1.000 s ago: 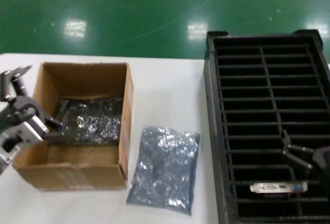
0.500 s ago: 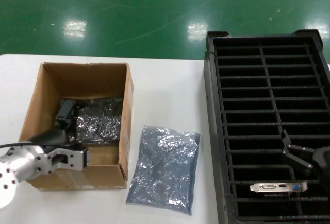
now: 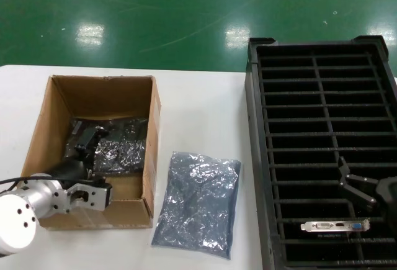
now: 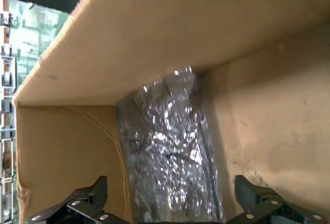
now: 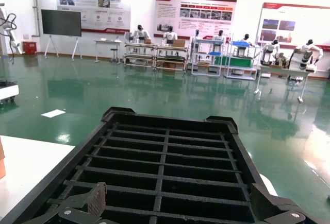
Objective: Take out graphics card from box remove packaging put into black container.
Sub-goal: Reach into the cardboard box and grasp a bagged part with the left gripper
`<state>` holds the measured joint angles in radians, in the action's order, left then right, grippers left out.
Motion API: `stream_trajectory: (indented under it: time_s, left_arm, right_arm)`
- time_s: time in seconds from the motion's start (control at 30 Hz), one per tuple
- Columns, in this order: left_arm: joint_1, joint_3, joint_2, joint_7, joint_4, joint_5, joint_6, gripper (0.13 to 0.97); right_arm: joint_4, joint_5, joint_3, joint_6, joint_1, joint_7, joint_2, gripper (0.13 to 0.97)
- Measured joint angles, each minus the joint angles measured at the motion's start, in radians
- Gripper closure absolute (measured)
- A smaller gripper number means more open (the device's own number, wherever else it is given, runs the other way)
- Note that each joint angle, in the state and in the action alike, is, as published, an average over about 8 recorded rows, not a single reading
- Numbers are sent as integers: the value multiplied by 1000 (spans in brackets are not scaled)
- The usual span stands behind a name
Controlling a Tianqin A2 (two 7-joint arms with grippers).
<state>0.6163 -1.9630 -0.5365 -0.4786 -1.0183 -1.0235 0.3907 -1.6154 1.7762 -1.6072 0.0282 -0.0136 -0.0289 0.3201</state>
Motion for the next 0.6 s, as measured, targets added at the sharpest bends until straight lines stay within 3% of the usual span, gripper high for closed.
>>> stream_trajectory:
  time_s: [0.33,0.6]
  left_arm:
    - [62,-49,29,-153,140,-129,-87,330]
    - [88,-66,43,-253,192,-222,-124,489]
  right_arm:
    - [0,0,0,0,0,0,0,129]
    - [0,0,0,0,0,0,0,129]
